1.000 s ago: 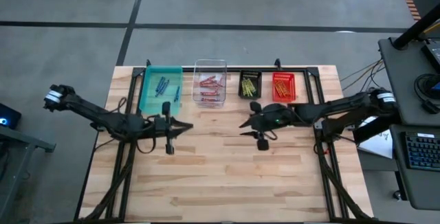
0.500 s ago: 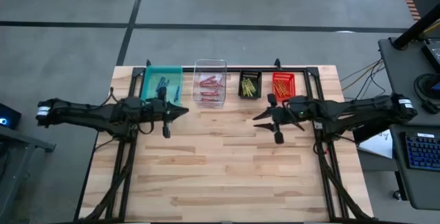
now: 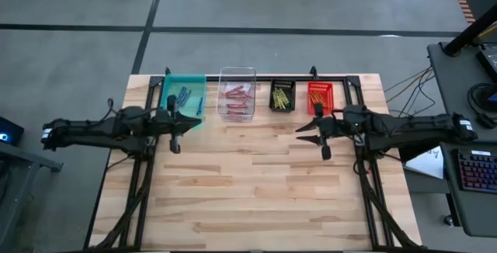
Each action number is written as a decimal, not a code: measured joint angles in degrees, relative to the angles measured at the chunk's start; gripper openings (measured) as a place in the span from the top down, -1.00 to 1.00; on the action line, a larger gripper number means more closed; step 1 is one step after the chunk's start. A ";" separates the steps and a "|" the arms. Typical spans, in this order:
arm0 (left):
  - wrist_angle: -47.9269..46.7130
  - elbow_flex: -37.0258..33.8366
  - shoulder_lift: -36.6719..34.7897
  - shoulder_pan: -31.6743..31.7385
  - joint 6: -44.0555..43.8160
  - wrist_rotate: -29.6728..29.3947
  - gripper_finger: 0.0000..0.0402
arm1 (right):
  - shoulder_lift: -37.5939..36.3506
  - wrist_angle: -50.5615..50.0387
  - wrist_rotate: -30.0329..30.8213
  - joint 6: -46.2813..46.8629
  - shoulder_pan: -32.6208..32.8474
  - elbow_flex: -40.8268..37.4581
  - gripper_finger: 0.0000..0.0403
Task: Sort crayons
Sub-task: Return to Home Position
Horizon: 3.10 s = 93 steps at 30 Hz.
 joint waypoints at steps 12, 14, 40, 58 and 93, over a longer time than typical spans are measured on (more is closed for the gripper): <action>3.40 -9.68 -10.16 0.07 -2.36 0.01 1.00 | -1.94 -0.04 -0.20 -1.65 0.00 -0.35 0.59; 3.52 -10.76 -11.62 0.09 -2.88 -0.02 1.00 | -2.21 -0.12 -0.21 -1.99 0.00 -0.42 0.60; 6.10 -21.84 -23.79 0.09 -8.04 -0.09 1.00 | -17.70 -5.73 -0.20 -1.65 -0.73 -5.34 0.66; 8.24 -24.47 -25.28 0.12 -9.66 -0.02 1.00 | -39.37 -8.60 0.01 -1.47 -0.94 -16.26 0.66; 5.95 -24.51 -21.99 0.39 -7.58 -0.94 1.00 | -37.78 -1.94 10.73 -0.09 -1.42 -27.48 0.66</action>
